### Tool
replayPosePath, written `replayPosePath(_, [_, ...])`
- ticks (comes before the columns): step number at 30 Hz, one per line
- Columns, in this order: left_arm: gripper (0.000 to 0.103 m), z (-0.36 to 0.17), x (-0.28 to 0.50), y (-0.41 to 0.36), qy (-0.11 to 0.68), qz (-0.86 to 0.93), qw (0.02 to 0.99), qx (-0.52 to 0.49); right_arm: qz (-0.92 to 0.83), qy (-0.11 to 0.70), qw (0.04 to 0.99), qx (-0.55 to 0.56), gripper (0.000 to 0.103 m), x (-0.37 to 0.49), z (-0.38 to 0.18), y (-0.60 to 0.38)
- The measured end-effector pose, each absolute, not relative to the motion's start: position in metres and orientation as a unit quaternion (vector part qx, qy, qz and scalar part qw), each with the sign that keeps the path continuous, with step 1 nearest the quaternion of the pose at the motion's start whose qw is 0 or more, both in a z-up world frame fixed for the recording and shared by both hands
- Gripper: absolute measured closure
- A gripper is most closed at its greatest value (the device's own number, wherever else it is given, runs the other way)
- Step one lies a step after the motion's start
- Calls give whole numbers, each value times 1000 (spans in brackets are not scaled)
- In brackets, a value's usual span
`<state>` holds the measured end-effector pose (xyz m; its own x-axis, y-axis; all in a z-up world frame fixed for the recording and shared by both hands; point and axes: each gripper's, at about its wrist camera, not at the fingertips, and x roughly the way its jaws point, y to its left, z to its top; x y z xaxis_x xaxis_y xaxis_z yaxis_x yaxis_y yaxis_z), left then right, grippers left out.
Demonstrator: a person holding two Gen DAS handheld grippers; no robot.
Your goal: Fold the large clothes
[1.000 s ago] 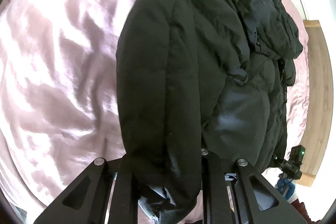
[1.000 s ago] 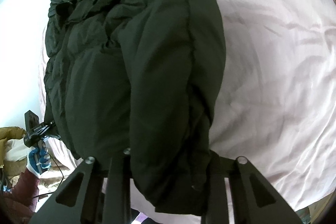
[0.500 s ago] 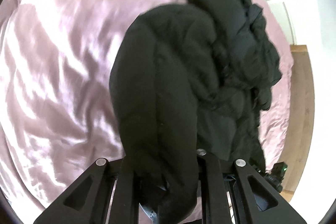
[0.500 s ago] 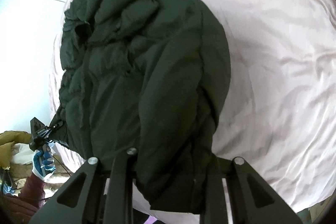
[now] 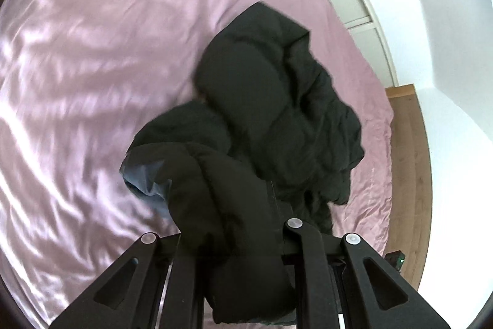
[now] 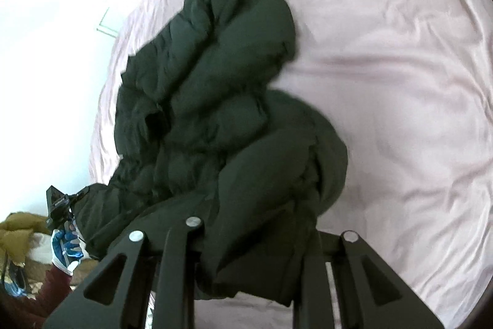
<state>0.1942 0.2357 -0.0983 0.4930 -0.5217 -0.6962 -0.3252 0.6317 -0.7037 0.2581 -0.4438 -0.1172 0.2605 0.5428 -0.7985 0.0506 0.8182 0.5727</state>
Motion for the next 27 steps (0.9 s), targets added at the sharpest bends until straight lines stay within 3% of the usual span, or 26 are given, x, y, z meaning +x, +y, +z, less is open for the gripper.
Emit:
replayPosePath(11, [88, -76, 299, 244, 473, -69, 771, -421, 158, 526, 777, 308, 84, 364, -83, -447])
replayPosePath(27, [83, -137, 457, 239, 538, -3, 752, -382, 68, 551, 765, 325, 80, 510, -137, -410])
